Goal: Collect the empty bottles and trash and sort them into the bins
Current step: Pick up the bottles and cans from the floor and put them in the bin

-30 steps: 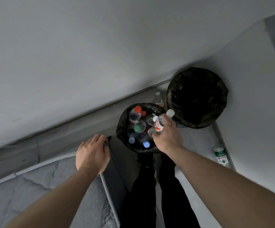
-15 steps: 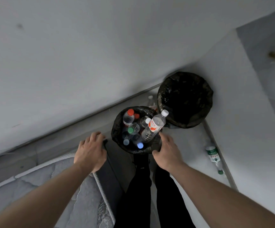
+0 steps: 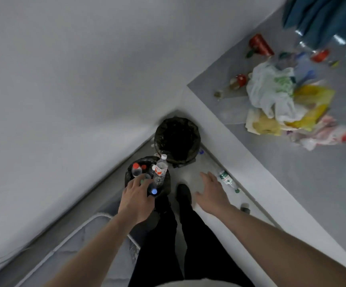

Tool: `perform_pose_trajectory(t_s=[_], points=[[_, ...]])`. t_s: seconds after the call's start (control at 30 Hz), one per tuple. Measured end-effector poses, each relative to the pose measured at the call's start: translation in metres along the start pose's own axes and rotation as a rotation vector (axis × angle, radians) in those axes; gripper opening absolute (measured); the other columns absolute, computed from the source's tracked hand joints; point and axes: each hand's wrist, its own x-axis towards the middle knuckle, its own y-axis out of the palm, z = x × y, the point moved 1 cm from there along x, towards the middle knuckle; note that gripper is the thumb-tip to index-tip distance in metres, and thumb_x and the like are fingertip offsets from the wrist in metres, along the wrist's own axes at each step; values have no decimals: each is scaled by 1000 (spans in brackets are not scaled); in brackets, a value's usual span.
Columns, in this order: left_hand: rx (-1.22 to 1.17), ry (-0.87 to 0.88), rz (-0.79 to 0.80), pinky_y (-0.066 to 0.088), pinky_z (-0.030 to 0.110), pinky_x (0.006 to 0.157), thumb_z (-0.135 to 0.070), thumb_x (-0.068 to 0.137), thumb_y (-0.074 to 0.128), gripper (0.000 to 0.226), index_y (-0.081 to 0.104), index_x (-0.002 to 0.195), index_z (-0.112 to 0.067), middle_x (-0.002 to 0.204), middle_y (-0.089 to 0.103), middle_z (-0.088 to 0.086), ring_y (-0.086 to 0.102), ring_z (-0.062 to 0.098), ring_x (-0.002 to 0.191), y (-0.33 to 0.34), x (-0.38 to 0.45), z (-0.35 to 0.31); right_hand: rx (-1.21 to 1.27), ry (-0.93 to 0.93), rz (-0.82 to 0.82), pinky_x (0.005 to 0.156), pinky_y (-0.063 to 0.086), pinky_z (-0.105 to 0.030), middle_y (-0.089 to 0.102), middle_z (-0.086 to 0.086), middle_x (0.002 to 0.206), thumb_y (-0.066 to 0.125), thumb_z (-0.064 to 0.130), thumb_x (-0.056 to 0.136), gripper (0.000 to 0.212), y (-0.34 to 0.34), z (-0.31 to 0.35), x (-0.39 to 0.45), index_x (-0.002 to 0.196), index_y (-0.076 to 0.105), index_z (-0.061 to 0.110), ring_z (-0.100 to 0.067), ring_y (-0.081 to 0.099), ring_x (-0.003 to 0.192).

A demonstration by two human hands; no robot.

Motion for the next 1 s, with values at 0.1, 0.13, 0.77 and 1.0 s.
perform_pose_trajectory(t_s=[0.1,0.13,0.77,1.0], points=[[12,57,11,33,46,116,-37,81,44,60,51,140,-31,160,31,3,33,35,142,-37,-28,-35,82,7,-79,115,35,-45,18,-7,165,60,30,90,73,-43,-4,-43,155,28,21,-30,25,148],[13,72,-4,34,46,115,-38,78,43,61,53,138,-31,158,34,4,35,36,141,-46,-36,-44,101,-1,-109,115,34,-44,21,-7,163,61,30,90,72,-55,-7,-57,154,30,19,-29,27,148],[223,361,-50,30,41,118,-31,92,58,57,44,148,-31,165,17,0,28,32,146,-36,-119,-235,405,156,-305,115,34,-36,20,3,165,62,31,89,69,-90,-212,-210,152,34,32,-20,33,146],[190,357,-55,30,40,116,-42,83,51,59,52,141,-31,162,24,4,34,31,145,22,-150,-311,448,166,-369,109,39,-34,23,2,163,61,32,93,62,-102,-321,-241,150,38,29,-18,37,143]])
